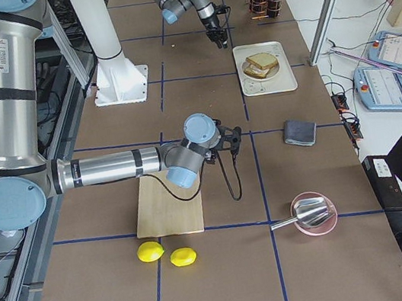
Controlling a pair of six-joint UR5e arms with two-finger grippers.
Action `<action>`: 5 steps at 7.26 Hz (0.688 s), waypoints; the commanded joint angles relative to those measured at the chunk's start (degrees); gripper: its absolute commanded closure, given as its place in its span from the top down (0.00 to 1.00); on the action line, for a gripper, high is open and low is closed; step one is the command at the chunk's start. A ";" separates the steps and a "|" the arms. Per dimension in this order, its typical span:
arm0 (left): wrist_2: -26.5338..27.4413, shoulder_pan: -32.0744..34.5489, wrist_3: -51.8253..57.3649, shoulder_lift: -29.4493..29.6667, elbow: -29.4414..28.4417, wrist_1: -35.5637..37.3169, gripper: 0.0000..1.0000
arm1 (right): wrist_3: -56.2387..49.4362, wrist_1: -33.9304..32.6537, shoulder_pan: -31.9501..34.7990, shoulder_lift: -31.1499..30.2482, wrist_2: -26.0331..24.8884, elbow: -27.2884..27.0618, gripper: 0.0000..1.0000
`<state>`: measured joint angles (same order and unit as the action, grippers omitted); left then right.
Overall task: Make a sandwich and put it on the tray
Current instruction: 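Release the plate and withdraw the left gripper away from the tray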
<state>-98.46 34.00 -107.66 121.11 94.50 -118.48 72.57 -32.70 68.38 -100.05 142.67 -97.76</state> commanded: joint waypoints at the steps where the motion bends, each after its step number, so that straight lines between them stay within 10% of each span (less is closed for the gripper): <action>1: -2.16 0.45 20.29 -11.72 12.15 2.20 0.50 | -6.70 -0.26 1.57 -0.32 -0.02 3.61 1.00; 5: -21.40 27.18 77.54 -28.98 13.62 3.16 0.50 | -47.60 -27.16 12.45 2.21 -0.11 4.78 1.00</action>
<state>-115.18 51.41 -49.19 96.34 109.51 -116.08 38.35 -49.50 76.99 -99.39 142.63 -92.87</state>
